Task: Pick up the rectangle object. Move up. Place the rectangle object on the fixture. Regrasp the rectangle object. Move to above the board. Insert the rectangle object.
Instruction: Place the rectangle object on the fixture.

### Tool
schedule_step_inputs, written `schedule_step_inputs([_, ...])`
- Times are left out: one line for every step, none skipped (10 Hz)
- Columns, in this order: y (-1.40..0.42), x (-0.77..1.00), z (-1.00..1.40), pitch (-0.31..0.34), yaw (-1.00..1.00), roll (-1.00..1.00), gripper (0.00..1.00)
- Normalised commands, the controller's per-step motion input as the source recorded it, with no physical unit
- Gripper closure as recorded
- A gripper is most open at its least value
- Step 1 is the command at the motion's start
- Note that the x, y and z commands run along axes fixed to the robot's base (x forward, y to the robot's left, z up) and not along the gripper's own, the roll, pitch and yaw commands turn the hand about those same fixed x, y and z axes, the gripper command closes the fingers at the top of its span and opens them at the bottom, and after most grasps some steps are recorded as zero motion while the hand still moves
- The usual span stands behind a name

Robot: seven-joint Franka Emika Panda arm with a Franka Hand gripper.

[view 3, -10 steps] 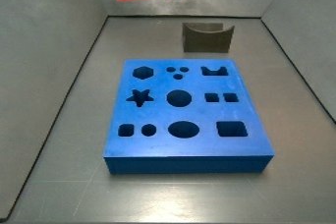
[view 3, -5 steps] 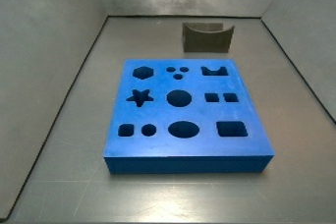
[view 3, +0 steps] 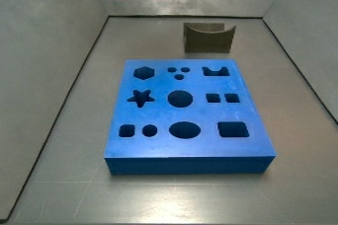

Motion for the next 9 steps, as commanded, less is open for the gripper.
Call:
schedule_step_inputs([-0.38,0.04,-0.01,0.06,1.0,0.1,1.0])
schedule_step_inputs([-0.18,0.04,0.0,0.062,1.0,0.1,1.0])
schedule_step_inputs([-0.08,0.04,0.0,0.064,1.0,0.11,1.0])
schedule_step_inputs([-0.06,0.04,0.0,0.07,1.0,0.11,1.0])
schedule_step_inputs([-0.05,0.04,0.01,0.077,1.0,0.12,1.0])
schedule_step_inputs([-0.04,0.04,0.01,0.084,1.0,0.13,1.0])
schedule_step_inputs([-0.03,0.04,0.01,0.089,1.0,0.14,1.0])
schedule_step_inputs([-0.03,0.04,0.01,0.102,1.0,0.16,1.0])
schedule_step_inputs([-0.03,0.04,0.01,0.113,1.0,0.17,1.0])
